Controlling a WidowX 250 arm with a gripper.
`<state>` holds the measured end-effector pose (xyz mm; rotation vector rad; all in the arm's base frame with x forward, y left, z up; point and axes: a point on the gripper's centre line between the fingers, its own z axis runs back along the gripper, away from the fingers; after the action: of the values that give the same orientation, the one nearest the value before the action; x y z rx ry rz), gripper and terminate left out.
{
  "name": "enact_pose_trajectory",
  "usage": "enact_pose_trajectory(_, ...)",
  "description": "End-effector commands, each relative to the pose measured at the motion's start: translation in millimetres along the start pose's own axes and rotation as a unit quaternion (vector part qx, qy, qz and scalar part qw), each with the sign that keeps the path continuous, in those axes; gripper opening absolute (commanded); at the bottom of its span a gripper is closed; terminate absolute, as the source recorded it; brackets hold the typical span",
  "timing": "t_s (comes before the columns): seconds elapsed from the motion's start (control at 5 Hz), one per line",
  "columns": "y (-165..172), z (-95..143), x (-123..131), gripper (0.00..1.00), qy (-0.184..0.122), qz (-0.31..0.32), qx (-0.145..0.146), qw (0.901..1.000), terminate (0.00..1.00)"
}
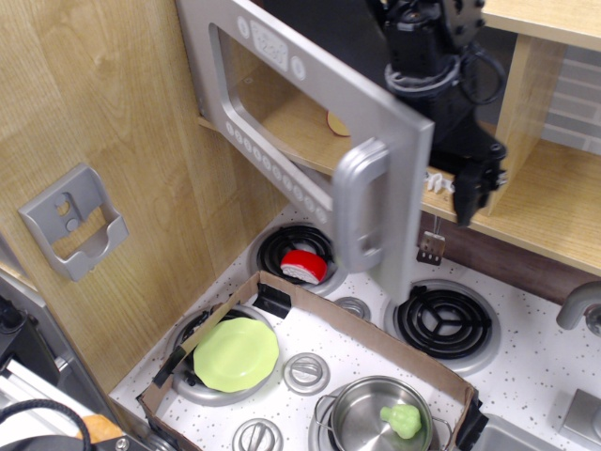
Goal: Open microwave
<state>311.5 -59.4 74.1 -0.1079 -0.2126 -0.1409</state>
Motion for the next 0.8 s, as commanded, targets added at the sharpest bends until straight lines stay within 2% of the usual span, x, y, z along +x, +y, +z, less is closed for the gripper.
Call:
enact_pose_trajectory(0.0,18,18,-22,1.00,-0.010,0.024,0.034,0.9991,0.00)
enact_pose_trajectory(0.6,71,7,-60,1.00,-0.023,0.050,0.055,0.9969,0.00)
